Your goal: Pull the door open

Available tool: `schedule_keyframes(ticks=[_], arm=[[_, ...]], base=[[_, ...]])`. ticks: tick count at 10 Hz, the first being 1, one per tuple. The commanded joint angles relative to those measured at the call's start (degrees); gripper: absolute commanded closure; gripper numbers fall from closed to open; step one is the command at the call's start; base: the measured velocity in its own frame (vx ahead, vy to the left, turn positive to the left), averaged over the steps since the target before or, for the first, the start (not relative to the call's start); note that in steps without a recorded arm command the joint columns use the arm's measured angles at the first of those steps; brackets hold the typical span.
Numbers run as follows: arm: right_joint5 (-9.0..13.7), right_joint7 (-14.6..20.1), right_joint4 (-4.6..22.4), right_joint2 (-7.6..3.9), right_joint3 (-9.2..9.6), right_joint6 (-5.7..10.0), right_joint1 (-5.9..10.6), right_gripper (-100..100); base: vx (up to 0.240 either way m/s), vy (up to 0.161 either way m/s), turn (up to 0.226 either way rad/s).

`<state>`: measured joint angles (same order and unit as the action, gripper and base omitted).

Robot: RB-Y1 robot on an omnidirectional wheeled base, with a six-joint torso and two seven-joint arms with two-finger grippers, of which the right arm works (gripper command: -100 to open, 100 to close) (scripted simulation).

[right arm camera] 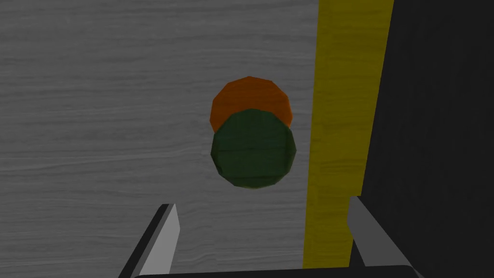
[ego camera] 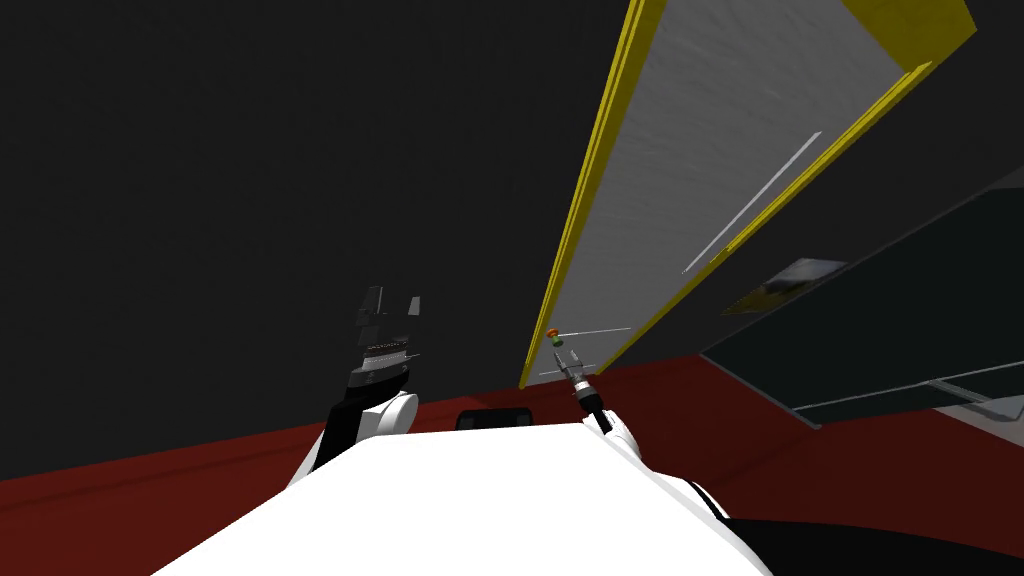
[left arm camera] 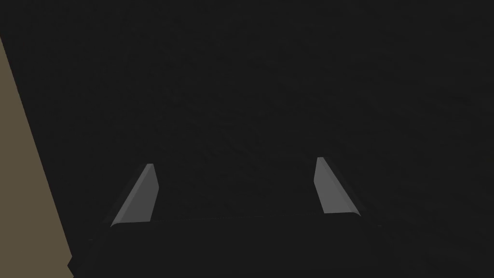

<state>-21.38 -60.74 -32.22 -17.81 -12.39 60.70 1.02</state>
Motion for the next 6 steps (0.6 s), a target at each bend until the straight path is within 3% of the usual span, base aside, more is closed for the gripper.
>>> schedule_keyframes(ticks=[1,5,6], arm=[[0.6,-0.4,1.1,-0.19,-0.82,0.68,0.1,-100],[1.2,-0.6,1.8,-0.51,-1.52,1.03,0.11,-100],[1.2,-0.6,1.8,-0.51,-1.52,1.03,0.11,100]], base=[[0.203,0.008,0.159],[0.137,0.015,0.067],[-0.013,-0.001,-0.019]])
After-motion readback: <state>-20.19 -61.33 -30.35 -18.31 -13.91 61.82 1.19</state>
